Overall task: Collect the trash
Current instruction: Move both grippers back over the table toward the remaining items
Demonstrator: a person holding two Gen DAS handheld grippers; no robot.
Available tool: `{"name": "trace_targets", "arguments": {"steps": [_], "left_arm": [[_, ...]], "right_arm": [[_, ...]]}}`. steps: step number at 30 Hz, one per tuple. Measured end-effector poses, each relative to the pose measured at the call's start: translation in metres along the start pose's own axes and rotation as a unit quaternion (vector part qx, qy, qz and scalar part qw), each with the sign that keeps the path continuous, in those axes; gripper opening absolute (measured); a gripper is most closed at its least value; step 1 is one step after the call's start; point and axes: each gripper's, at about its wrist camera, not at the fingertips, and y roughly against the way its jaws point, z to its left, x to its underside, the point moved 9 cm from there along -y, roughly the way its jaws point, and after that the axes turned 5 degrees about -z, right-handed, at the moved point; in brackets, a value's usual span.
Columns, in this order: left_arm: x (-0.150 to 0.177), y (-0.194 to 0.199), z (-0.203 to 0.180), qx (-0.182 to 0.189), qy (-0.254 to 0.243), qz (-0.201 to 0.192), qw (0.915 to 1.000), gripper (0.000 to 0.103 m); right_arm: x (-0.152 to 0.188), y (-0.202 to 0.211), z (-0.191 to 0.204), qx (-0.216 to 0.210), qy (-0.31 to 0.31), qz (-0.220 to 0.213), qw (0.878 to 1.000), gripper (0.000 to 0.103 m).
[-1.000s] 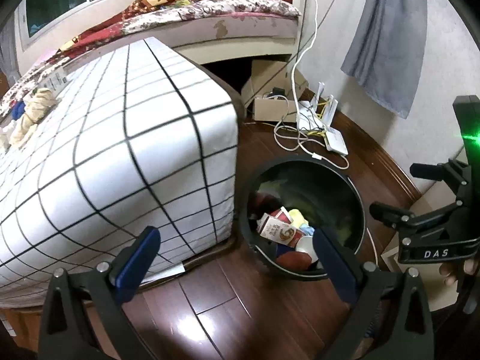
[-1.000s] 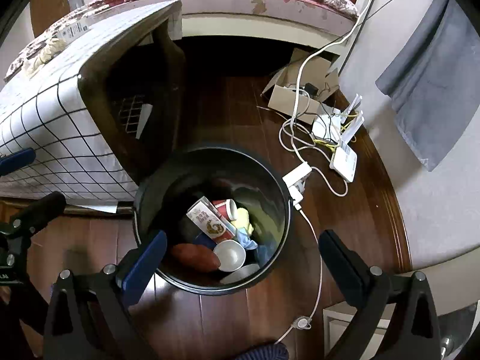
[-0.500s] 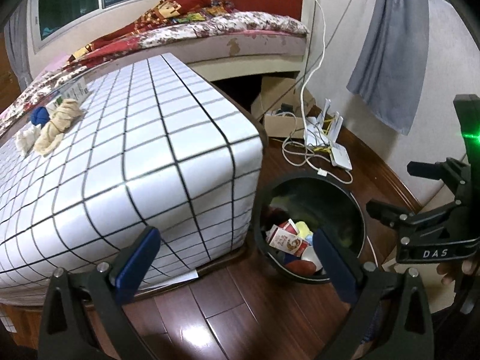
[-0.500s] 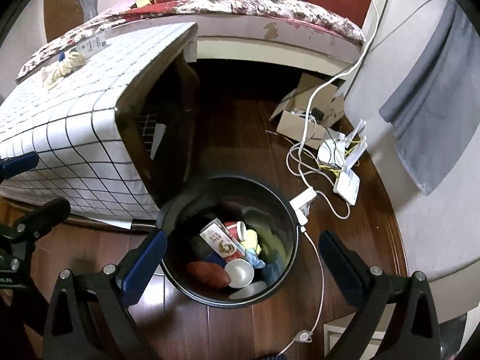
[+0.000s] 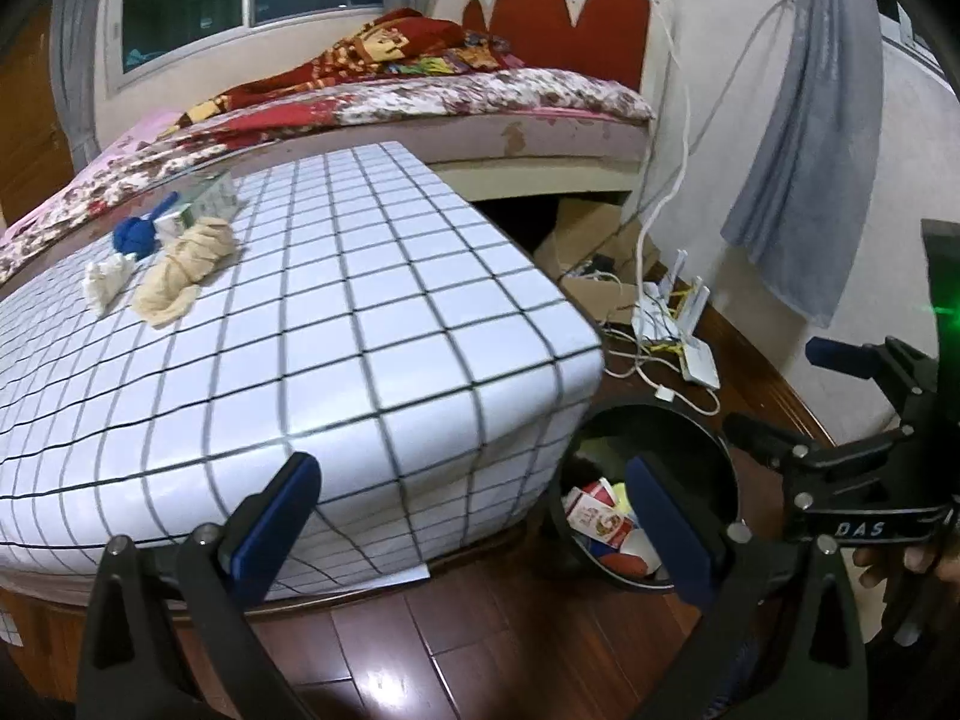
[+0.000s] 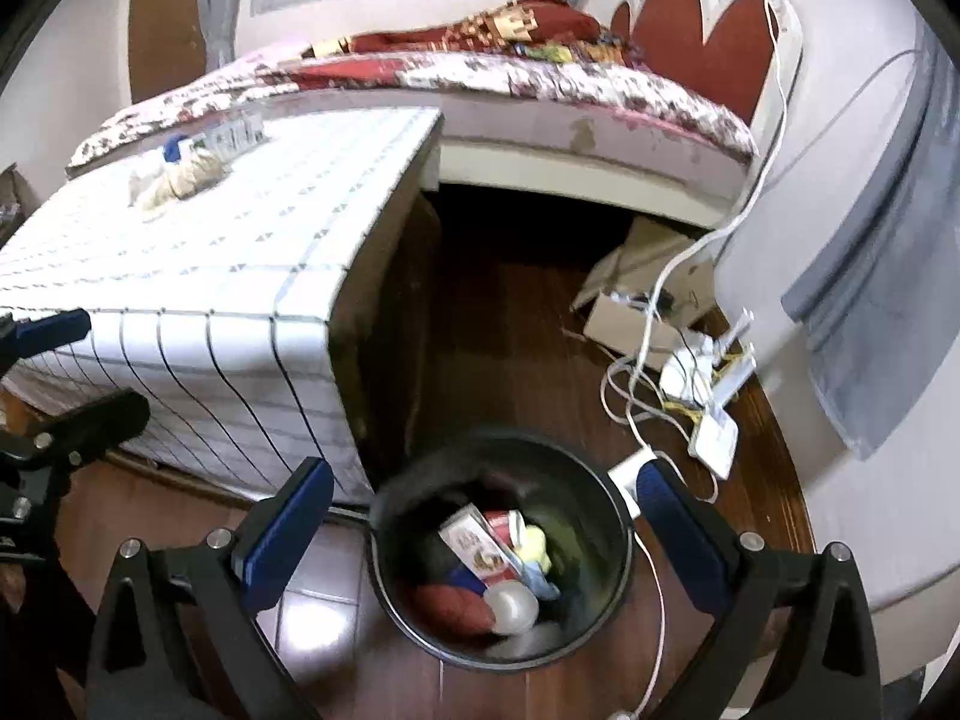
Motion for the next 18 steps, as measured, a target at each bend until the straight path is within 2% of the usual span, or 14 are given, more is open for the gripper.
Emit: {"name": "trace_targets", "arguments": {"steps": [8,18], "left_arm": [[-0.006,0.01,0.056,-0.049,0.029,-0.016,0.9983,0.102],[-0.01,0.029,0.162,-0.123,0.079,-0.03,0.9888,0.102]], "right_arm": [[-0.032,0.0,0.035,-0.029,0.008,-0.041,0.999,0.102],[-0.075,-0.013,0.111,-0.091,0.017,-0.072,0.993,0.102]]}}
